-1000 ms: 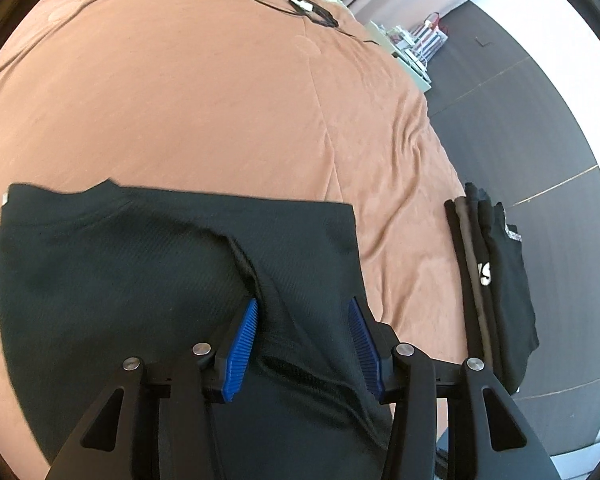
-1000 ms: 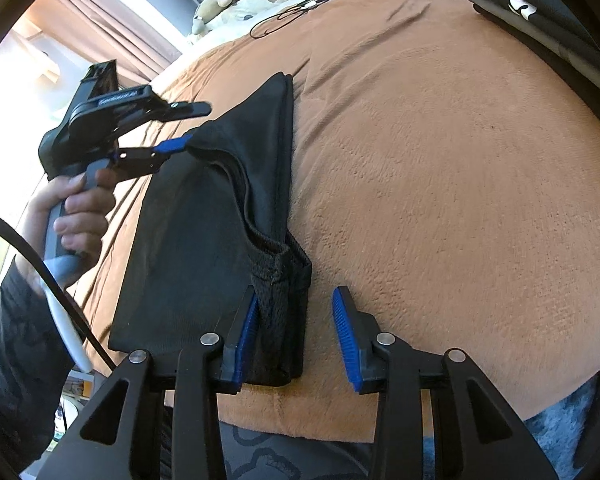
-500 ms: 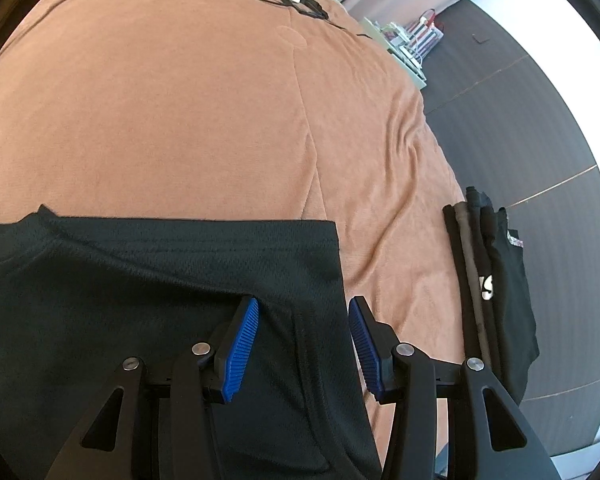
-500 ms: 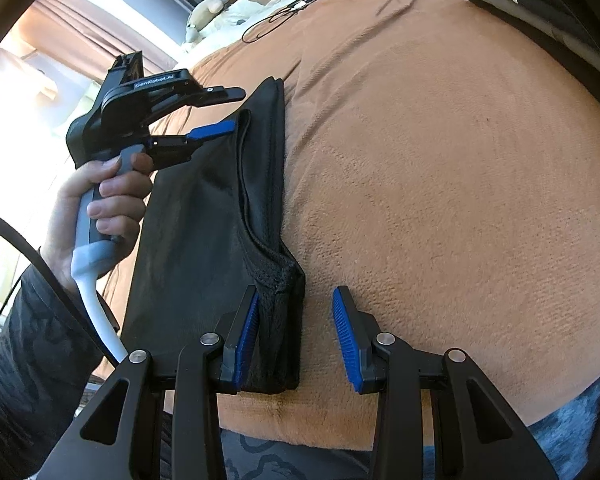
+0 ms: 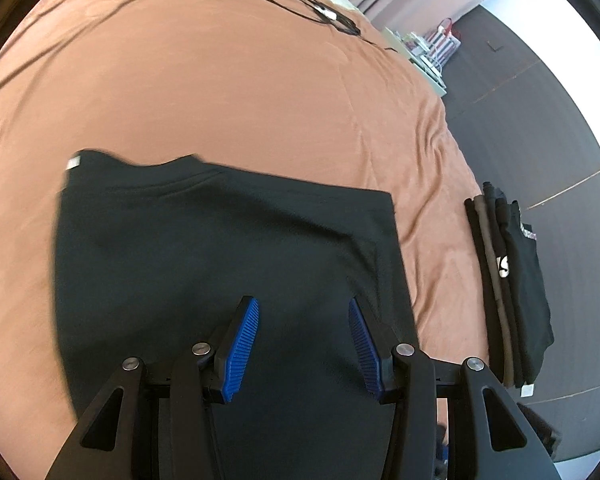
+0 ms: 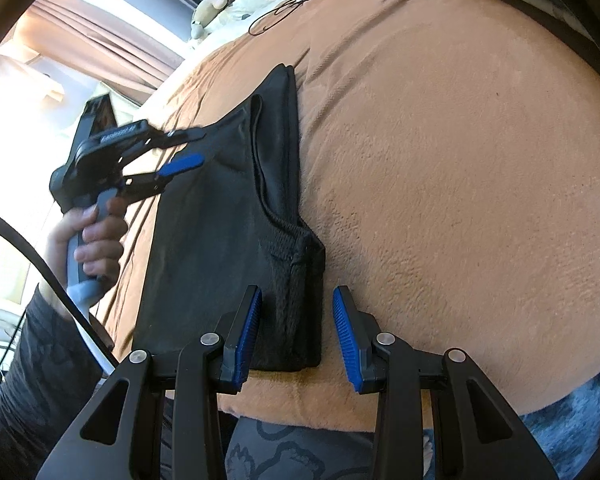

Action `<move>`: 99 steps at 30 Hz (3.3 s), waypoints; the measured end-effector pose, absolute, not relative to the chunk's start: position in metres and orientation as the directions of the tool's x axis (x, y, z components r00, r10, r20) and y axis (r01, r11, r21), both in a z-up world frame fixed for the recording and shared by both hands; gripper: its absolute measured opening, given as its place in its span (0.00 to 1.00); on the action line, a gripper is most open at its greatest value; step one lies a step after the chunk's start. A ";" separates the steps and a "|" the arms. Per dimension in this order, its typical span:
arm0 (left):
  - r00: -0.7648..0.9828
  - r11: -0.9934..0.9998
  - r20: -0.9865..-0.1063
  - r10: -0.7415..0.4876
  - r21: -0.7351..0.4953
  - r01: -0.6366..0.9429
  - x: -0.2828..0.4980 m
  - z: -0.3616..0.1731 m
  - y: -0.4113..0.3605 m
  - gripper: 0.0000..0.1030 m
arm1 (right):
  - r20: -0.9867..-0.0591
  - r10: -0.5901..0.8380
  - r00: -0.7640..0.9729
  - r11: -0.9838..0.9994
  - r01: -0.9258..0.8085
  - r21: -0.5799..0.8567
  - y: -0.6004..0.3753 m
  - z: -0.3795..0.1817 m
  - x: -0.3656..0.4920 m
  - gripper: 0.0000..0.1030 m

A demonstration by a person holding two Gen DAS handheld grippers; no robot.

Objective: Fold small clothes

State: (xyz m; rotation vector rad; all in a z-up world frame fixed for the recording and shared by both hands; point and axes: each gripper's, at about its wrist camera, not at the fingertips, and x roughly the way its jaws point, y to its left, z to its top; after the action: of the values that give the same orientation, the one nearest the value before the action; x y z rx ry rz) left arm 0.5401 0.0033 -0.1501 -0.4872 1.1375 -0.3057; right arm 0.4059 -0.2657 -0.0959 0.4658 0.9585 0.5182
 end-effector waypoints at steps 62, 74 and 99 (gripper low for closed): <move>0.394 0.765 -0.741 -0.543 -0.630 -0.131 0.334 -0.184 0.090 0.05 | -0.648 0.607 0.460 0.770 -0.141 0.622 -0.255 -0.103 0.411 0.33; 0.371 0.774 -0.745 -0.555 -0.626 -0.098 0.320 -0.168 0.109 0.05 | -0.648 0.638 0.416 0.754 -0.168 0.635 -0.243 -0.107 0.399 0.09; 0.372 0.798 -0.771 -0.517 -0.592 -0.118 0.387 -0.174 0.134 0.48 | -0.641 0.664 0.386 0.742 -0.230 0.630 -0.232 -0.102 0.446 0.46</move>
State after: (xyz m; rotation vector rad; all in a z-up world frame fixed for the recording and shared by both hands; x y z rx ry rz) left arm 0.3869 0.1339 -0.1739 -0.6297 1.1801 -0.2784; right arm 0.4463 -0.2318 -0.1018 0.4858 1.0262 0.5978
